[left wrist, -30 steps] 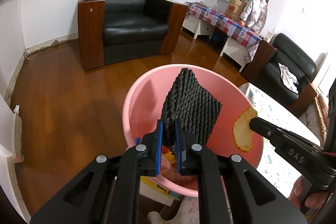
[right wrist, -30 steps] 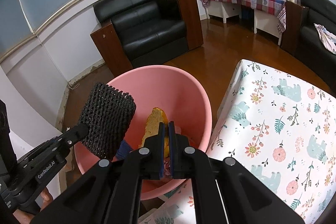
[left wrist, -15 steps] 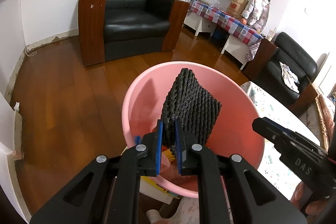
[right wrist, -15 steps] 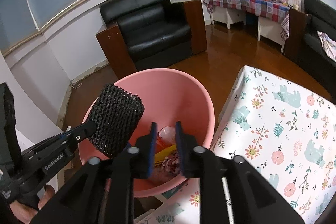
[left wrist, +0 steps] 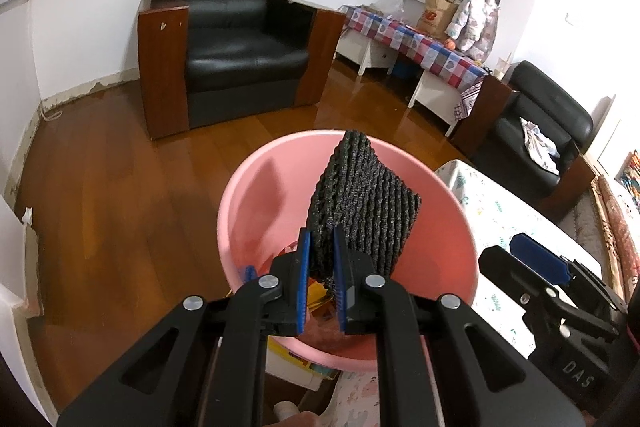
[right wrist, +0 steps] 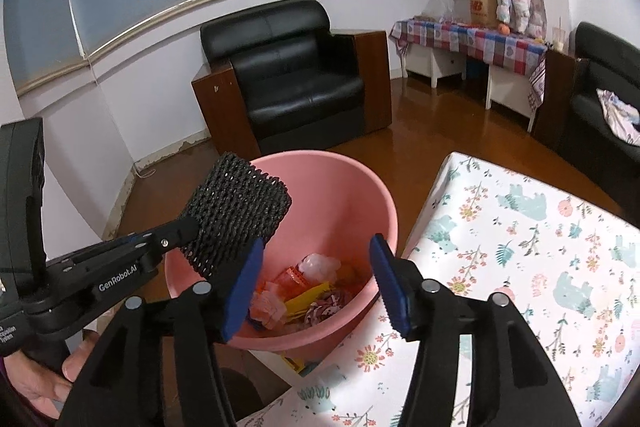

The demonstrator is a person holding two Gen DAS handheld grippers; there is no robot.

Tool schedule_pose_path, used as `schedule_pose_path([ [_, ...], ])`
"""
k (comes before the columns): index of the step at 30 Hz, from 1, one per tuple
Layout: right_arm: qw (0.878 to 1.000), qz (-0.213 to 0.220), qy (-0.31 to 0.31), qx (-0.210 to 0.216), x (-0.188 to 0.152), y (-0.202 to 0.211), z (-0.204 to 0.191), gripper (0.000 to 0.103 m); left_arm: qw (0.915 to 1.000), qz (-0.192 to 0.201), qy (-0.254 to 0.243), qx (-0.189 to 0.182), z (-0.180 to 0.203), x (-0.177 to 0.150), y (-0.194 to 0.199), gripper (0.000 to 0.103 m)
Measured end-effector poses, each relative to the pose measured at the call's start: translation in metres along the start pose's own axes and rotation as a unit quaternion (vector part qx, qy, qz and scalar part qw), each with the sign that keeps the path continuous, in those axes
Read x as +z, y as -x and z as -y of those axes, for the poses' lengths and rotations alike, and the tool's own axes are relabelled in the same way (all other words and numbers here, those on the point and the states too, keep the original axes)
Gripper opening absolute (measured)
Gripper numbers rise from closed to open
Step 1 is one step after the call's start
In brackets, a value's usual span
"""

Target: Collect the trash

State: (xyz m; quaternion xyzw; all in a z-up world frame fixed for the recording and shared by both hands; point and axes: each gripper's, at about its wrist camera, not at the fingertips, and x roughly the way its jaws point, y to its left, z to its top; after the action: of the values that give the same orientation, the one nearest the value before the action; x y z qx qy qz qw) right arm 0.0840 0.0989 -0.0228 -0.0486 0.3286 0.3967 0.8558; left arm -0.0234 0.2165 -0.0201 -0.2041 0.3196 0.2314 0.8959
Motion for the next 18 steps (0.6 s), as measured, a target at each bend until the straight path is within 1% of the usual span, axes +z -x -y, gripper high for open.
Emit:
schedule_pose_path([
  [3, 1.0, 0.013, 0.001, -0.004, -0.001, 0.012, -0.002, 0.059, 0.9999, 0.01, -0.008, -0.001, 0.006, 0.0, 0.007, 0.011],
  [5, 1.0, 0.02, 0.0, -0.002, -0.002, 0.019, -0.004, 0.063, 0.9998, 0.014, -0.012, -0.003, 0.01, 0.001, 0.01, 0.011],
  [12, 0.999, 0.032, 0.008, -0.009, -0.003, 0.032, -0.009, 0.064, 0.9994, 0.025, -0.023, -0.002, 0.017, 0.002, 0.019, 0.011],
  [18, 0.999, 0.038, 0.002, -0.012, -0.006, 0.04, -0.009, 0.064, 0.9992, 0.028, -0.027, -0.005, 0.02, 0.002, 0.023, 0.011],
])
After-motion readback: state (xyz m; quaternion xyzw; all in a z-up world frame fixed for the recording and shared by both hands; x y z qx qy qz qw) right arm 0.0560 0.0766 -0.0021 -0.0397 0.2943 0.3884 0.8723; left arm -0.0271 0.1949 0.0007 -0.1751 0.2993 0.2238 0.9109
